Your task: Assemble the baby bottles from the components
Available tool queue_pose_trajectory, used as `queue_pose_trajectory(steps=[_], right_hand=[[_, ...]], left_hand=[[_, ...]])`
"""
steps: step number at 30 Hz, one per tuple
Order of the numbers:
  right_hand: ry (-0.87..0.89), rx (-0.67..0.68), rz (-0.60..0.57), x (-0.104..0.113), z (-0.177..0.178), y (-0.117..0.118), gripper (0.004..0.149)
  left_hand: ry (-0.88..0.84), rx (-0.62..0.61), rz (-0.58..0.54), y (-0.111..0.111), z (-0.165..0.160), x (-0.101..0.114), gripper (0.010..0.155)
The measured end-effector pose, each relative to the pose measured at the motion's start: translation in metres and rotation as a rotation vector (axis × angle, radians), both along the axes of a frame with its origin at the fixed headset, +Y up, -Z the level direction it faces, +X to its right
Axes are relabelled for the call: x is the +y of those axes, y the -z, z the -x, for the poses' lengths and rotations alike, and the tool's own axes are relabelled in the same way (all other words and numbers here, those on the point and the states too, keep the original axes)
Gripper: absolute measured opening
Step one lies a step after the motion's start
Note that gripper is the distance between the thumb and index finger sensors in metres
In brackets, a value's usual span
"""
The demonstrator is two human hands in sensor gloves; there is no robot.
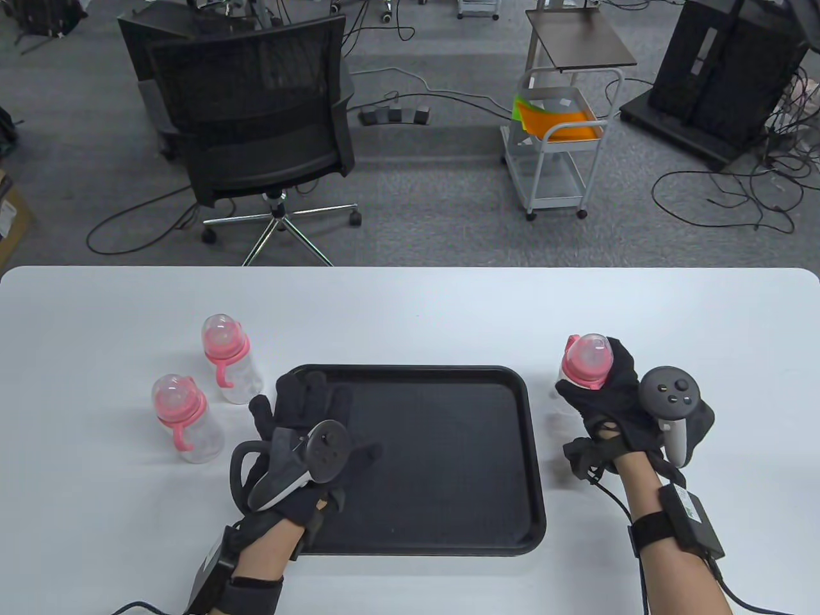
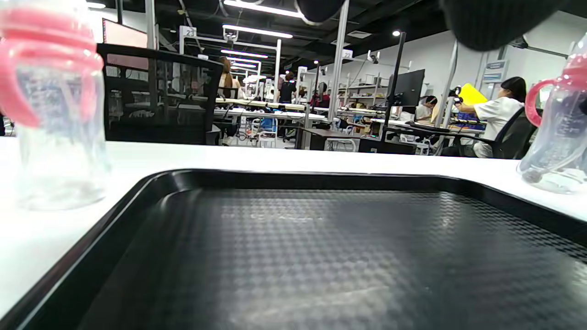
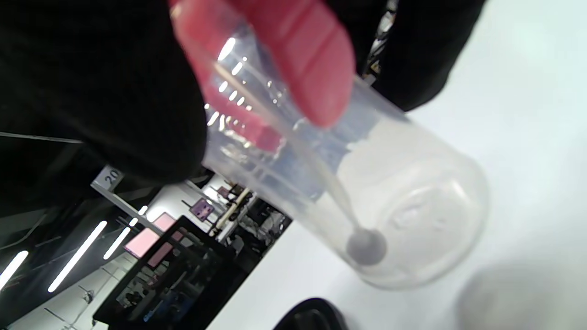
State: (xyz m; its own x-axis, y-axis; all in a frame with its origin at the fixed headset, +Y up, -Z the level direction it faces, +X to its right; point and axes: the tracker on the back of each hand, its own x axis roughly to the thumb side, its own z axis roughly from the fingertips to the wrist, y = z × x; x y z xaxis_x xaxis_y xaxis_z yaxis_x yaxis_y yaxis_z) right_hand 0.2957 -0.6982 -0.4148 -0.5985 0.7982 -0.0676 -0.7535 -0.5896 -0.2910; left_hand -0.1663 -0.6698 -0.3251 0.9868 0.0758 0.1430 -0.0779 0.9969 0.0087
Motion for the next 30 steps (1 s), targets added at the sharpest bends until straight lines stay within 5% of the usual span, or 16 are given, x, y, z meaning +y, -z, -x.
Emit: queue_pose_trajectory(steps=[9,20,24,30], right_hand=[[-0.004,-0.003,0.065,-0.021,0.003,0.02,0.099],[-0.06,-0.002,0.085,-0.022,-0.001,0.006,0.111],[-0.103,-0.007,-0.032,0.0,-0.004,-0.019,0.113],[-0.244,0.069,-0.339,0.064,0.033,-0.073,0.095]], left_hand=[[-0.039,-0.008,0.024,0.0,0.011,-0.01,0.096],[-0.018,-0.021,0.075,0.001,0.01,-0.017,0.097],[-0.025,-0.019,0.057,-0.001,0.012,-0.012,0.097],[-0.048,-0.013,0.017,-0.008,0.016,0.001,0.097]])
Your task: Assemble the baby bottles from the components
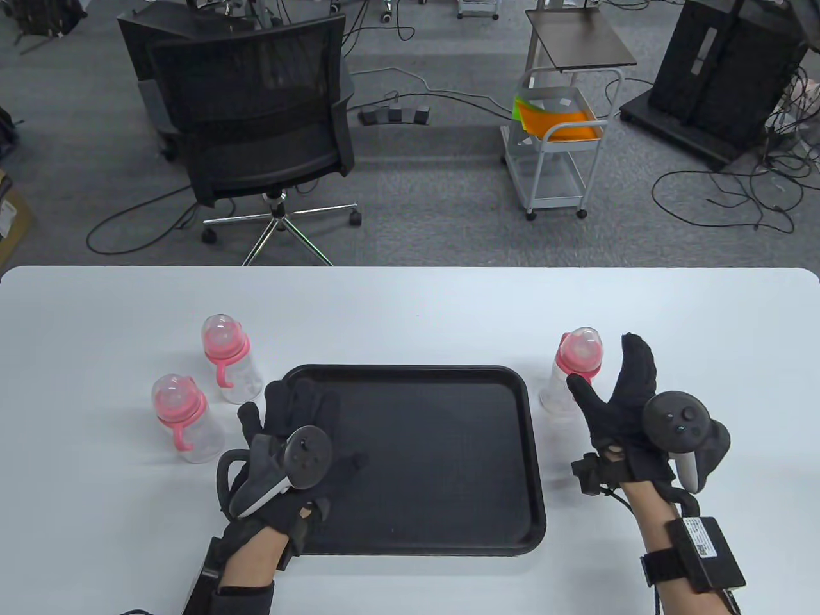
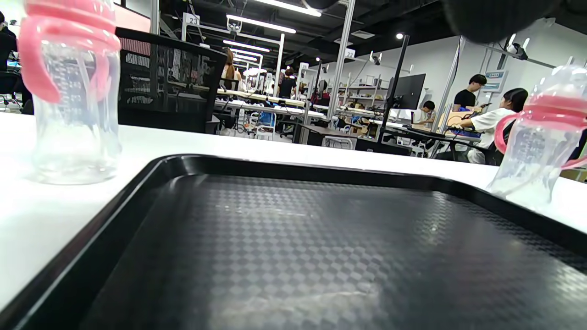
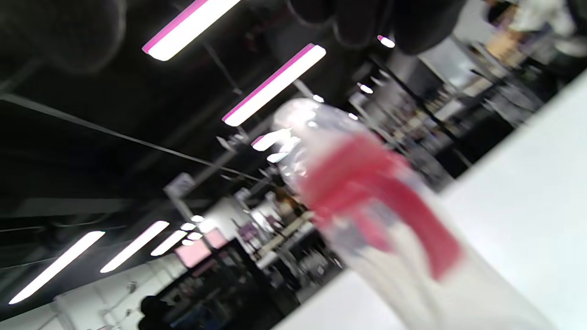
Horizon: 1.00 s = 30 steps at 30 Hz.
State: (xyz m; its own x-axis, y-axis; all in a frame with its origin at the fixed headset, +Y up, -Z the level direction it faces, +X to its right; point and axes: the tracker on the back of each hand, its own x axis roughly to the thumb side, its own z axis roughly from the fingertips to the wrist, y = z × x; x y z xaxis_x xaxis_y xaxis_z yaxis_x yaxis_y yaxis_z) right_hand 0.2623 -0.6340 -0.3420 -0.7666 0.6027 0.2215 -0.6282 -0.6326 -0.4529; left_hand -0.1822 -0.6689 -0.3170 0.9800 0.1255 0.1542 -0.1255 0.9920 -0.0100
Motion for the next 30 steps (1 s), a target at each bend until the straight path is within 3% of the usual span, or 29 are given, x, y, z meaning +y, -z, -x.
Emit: queue_pose_trajectory(steps=[5,9,12,18,30], right_hand=[[-0.182,0.075,-0.199,0.03,0.059,-0.045,0.086],[-0.359,0.144,-0.251,0.033,0.104,-0.062,0.081],[-0.525,0.147,-0.191,0.019,0.125,-0.065,0.081],[-0.696,0.158,-0.066,-0.012,0.139,-0.059,0.084],[-0.846,0.158,0.026,-0.032,0.14,-0.052,0.088]], left_hand=[[-0.016,-0.005,-0.026,-0.005,0.002,0.01,0.096],[0.04,-0.025,0.012,-0.007,-0.002,0.011,0.098],[0.092,-0.032,0.073,-0.006,-0.005,0.008,0.1],[0.142,-0.041,0.136,-0.007,-0.01,0.004,0.102],[0.165,-0.094,0.16,-0.007,-0.018,-0.001,0.103]])
